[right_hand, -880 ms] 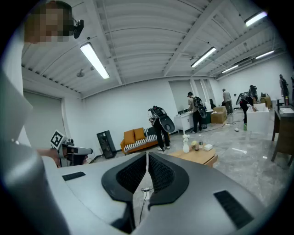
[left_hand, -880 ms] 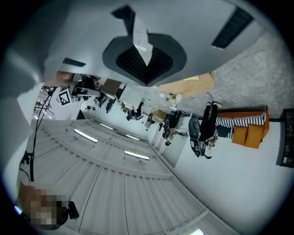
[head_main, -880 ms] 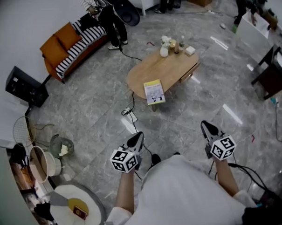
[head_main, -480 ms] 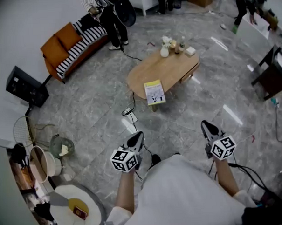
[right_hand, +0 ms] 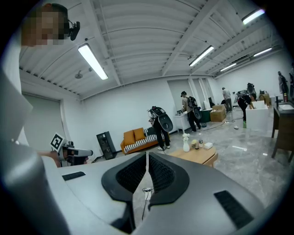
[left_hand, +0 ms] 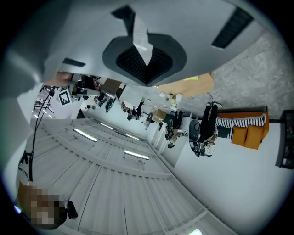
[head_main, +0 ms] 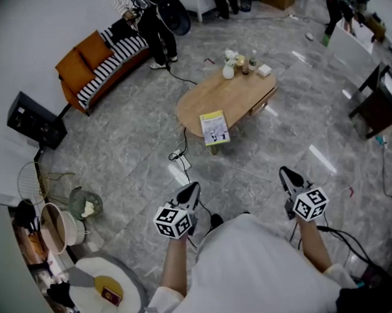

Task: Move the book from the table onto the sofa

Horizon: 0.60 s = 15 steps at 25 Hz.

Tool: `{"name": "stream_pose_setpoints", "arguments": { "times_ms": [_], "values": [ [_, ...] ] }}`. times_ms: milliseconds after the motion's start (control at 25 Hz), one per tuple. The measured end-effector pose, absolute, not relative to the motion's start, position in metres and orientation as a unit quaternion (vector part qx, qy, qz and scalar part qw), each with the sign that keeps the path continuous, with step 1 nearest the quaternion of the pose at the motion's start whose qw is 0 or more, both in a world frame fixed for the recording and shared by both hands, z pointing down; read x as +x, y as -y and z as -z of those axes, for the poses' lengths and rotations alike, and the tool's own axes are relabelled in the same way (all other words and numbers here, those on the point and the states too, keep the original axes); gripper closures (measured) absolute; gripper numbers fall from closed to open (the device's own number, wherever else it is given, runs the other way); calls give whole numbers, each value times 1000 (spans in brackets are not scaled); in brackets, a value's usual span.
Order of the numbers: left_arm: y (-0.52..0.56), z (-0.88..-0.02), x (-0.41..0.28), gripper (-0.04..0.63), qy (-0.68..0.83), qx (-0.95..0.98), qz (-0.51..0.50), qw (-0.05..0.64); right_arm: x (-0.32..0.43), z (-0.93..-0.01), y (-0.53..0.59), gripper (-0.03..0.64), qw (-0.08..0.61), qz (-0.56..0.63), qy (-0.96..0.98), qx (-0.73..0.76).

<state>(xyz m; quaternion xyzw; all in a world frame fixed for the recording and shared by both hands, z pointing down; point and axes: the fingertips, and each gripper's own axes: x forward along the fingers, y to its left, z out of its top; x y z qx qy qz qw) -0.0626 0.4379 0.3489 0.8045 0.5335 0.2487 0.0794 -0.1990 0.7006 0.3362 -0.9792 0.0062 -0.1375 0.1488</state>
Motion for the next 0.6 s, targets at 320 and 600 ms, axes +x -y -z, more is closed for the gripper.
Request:
{"name": "stream_pose_setpoints", "arguments": {
  "times_ms": [320,600],
  "values": [
    [-427,-353,-57,594,-536,801,-253,86,-199,-341,-688,572,160,141,0,-977],
    [-416,-358,-50,594,-548,790,-257,92,-195,-343,-673,572,156,145,9,-977]
  ]
}}
